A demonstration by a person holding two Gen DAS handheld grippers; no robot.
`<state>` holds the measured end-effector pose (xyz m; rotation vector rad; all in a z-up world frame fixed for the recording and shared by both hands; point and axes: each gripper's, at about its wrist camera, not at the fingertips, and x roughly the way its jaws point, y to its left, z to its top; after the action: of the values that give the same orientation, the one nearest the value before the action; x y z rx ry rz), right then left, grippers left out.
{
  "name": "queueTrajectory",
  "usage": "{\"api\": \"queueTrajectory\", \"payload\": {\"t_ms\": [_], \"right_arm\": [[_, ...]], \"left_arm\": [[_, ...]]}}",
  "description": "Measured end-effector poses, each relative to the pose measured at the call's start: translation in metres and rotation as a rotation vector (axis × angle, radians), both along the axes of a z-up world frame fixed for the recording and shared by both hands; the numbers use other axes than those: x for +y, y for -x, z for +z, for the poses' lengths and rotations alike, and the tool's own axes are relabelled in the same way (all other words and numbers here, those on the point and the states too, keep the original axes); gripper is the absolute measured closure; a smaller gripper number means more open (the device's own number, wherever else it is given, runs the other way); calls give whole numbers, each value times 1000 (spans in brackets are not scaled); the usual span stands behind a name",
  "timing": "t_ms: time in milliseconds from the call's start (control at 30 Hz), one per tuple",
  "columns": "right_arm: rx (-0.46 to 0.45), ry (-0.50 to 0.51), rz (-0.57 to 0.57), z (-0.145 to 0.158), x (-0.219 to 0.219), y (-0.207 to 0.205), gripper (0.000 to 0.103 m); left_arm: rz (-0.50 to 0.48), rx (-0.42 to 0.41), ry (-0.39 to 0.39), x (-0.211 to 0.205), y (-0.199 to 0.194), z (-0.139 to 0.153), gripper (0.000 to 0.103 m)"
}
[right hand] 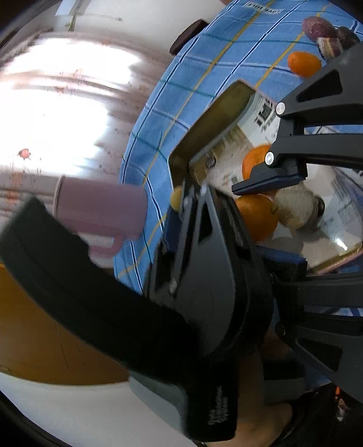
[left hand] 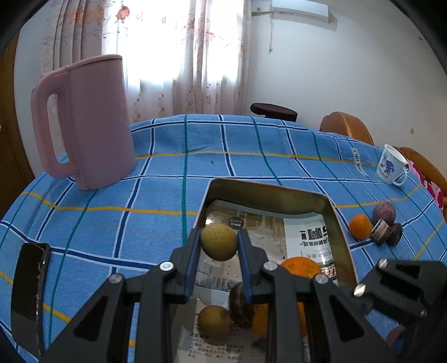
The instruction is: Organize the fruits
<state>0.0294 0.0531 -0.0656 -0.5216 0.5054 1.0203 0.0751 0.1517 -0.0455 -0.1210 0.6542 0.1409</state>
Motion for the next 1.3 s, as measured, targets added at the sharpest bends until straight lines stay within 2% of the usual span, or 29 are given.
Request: {"api": "queueTrajectory", "payload": {"t_ms": [67,100,133,167,200,333,533,633,800,900,1000,1067,1200,1300], "right_arm": [[-36,-2,5,1,0,6,53],[-54,-4,-7,3,-1,7,45],[-49,-6,-9,3,-3,7,44],[-39,-7,-11,4,-5,6,44],[-37,-7,-21,4,-8,5,44],[-47,-14,-59,7,-26,4,44],[-87,-46,-162,19,-85,-1,44],[-97,-64,-257,25,-124,-10,44],[-74,-76,-461,27,-184,-46,44],[-15,-82,-565,21,-215,-69,44],[35,-76,-602,13,-229,-83,44],[86,-78,-595,10,-232,-90,44],[112,-66,-579,4,-232,-102,44],[169,-47,-560,-3,-225,-112,44]], "left_arm": [[2,-5,-2,0,1,2,73],[3,-7,-3,0,2,2,68],[11,-10,-8,0,3,3,63],[16,-18,-11,-1,5,5,51],[20,-29,-15,-2,6,7,44],[20,-53,-18,-7,11,13,36],[-12,-99,7,-24,19,21,31],[-54,-121,-1,-46,21,26,31],[-133,-132,-12,-87,16,29,31],[-186,-126,-28,-117,11,27,30],[-229,-103,-41,-143,2,22,30],[-252,-84,-53,-157,-4,17,30],[-286,-54,-62,-177,-13,9,30],[-297,-35,-68,-185,-20,4,30]]}}
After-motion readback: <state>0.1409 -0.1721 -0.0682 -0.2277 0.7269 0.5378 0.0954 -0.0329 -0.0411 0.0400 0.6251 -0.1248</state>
